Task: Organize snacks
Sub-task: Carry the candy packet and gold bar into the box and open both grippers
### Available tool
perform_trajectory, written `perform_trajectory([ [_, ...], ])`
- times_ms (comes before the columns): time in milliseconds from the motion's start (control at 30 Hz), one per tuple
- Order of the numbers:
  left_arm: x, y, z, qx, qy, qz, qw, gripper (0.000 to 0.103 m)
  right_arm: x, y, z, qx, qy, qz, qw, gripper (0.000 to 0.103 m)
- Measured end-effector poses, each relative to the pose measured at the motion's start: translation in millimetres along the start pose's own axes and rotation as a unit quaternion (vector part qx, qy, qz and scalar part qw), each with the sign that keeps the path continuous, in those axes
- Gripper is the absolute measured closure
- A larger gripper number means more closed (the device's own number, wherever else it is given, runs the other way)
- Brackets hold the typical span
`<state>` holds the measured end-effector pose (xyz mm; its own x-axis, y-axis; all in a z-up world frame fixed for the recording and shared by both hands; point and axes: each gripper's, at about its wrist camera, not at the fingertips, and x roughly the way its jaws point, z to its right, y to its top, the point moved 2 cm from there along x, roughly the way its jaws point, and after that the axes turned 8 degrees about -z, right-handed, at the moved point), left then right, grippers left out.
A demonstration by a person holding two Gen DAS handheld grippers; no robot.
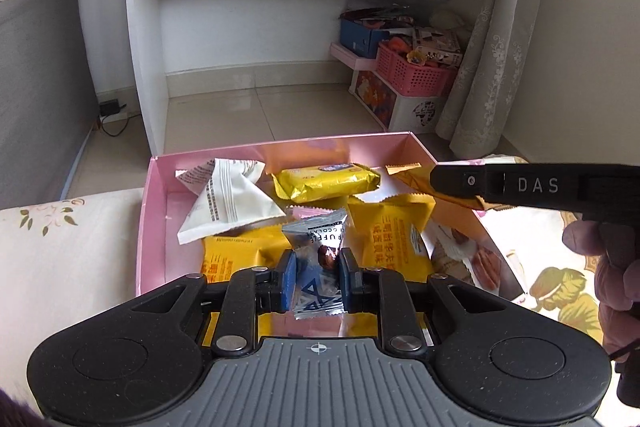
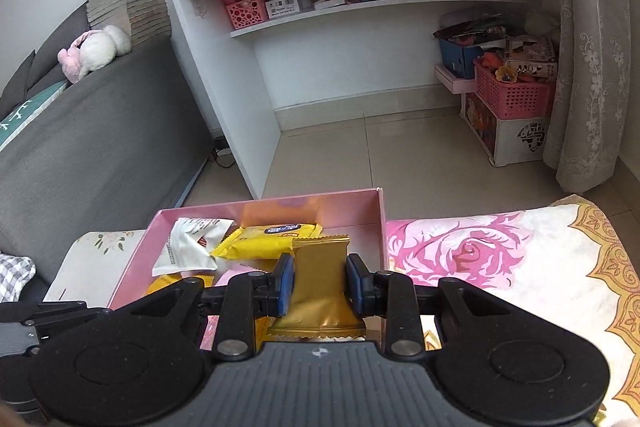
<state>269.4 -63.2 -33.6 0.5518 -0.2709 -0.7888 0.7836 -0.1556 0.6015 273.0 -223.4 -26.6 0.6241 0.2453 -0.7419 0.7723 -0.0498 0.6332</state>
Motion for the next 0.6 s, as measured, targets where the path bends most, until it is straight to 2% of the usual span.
perform_trajectory([
  [200, 16, 15, 2, -0.003, -0.019, 0.002, 0.9998, 0.083, 14, 5, 6, 0.003, 0.004, -0.003, 1.0, 0.082],
  [300, 19, 15, 4, -0.006, -0.023, 0.007, 0.9997, 0.078, 15, 6, 6, 0.007, 0.003, -0.005, 1.0, 0.08],
  [333, 19, 15, 5, -0.007, -0.023, 0.006, 0.9997, 0.075, 15, 6, 7, 0.008, 0.003, -0.003, 1.0, 0.079],
  [500, 8, 10, 6, -0.004, -0.021, 0.013, 0.9997, 0.046, 8, 8, 7, 0.007, 0.0, 0.0, 1.0, 0.07],
  [600, -2, 8, 4, -0.001, -0.022, 0.012, 0.9997, 0.038, 0, 7, 7, 0.009, -0.002, 0.002, 1.0, 0.064],
])
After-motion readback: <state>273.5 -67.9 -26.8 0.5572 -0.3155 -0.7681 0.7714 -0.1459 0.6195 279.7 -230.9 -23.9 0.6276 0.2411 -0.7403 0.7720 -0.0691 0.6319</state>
